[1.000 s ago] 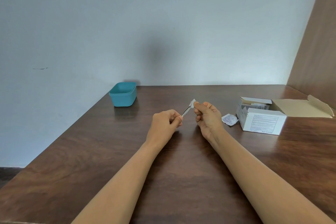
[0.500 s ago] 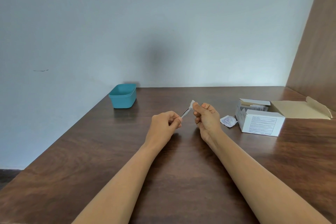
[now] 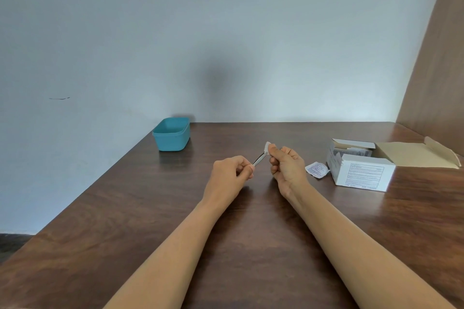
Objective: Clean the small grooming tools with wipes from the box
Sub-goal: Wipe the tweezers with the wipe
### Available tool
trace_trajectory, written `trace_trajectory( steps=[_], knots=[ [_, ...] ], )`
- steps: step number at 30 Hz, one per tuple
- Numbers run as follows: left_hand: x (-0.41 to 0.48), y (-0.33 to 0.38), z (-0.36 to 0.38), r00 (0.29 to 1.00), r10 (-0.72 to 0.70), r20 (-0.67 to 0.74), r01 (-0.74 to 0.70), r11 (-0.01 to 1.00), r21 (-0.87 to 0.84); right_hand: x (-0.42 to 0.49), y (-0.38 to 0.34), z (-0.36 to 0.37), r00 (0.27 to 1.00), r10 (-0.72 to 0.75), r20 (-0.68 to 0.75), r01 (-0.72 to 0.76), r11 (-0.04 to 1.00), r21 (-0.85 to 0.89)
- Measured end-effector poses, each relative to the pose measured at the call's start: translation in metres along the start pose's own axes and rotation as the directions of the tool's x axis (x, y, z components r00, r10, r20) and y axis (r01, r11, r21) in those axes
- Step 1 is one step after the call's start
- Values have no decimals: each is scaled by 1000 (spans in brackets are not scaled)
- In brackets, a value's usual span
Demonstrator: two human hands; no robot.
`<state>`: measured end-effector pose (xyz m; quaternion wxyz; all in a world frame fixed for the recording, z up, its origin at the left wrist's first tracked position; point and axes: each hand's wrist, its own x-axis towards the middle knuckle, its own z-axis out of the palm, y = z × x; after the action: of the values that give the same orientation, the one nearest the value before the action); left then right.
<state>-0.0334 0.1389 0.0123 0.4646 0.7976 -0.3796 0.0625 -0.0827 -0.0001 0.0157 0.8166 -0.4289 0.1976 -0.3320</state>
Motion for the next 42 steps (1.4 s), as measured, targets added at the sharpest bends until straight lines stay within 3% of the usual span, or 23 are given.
trace_trajectory(
  steps=[8, 34, 42],
  knots=[
    [0, 2, 0, 1000, -13, 5, 13, 1000, 6, 0, -4, -1, 999, 39, -8, -38, 997, 64],
    [-2, 6, 0, 1000, 1, 5, -1, 1000, 23, 5, 5, -2, 1000, -9, 21, 11, 996, -91],
    [-1, 6, -2, 1000, 10, -1, -10, 1000, 27, 1, 2, 0, 993, -5, 116, 17, 995, -102]
  ],
)
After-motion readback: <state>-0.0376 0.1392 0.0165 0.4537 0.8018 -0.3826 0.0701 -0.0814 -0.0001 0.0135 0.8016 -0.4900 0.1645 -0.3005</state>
